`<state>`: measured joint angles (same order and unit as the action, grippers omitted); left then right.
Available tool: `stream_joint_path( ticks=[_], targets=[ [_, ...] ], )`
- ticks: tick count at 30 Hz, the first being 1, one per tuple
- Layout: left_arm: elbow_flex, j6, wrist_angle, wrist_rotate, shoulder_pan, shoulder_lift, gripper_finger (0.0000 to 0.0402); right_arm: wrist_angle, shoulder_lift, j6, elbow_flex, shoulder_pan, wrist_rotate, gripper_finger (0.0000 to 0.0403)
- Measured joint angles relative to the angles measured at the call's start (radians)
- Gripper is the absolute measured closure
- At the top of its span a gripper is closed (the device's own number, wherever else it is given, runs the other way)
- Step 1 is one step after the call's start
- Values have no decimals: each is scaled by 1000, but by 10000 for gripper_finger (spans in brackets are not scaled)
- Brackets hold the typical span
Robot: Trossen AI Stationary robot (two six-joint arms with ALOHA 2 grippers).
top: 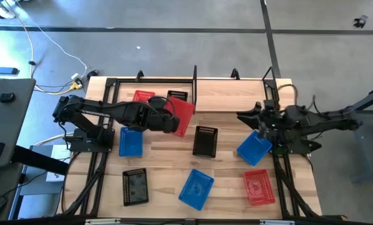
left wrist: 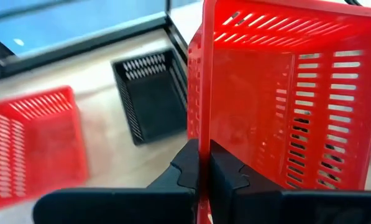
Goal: Stack baskets on shelf by color
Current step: Put the middle red bin on the shelf
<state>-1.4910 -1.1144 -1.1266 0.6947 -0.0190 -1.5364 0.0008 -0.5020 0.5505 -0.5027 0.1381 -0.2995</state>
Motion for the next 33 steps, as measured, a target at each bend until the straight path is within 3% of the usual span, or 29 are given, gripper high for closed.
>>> stream_joint_path(
  ticks=[11,19,28,33],
  targets=[
    [0,73,-6,97,-2,0,401,-75,-412,79,-223,40,-132,306],
    [0,94,-1,105,-2,0,400,-72,-628,81,-353,66,-307,307],
    [0,97,2,105,-1,0,398,-71,-799,151,-464,65,-345,304],
    [0,96,8,105,-1,0,398,-53,-865,199,-517,57,-332,280]
  ],
)
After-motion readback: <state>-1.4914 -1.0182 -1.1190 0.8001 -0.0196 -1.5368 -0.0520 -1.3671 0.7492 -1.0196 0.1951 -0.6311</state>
